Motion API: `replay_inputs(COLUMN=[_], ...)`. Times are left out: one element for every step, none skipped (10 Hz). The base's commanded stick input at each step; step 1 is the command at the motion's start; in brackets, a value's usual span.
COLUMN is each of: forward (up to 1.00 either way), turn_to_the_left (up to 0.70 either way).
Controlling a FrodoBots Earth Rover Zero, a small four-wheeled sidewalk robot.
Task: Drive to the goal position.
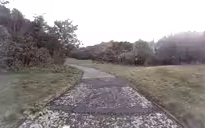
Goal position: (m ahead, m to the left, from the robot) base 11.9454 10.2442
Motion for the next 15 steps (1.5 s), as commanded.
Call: replay_inputs(forward=[0.07, 0.07, 0.07, 0.07, 0.07, 0.07, 0.07, 0.07, 0.07, 0.07, 0.07, 0.07, 0.07, 0.07, 0.07], turn_to_the_left=[0.00, 0.00, 0.00, 0.00, 0.00, 0.00, 0.00, 0.00, 0.00, 0.00, 0.00, 0.00, 0.00, 0.00, 0.00])
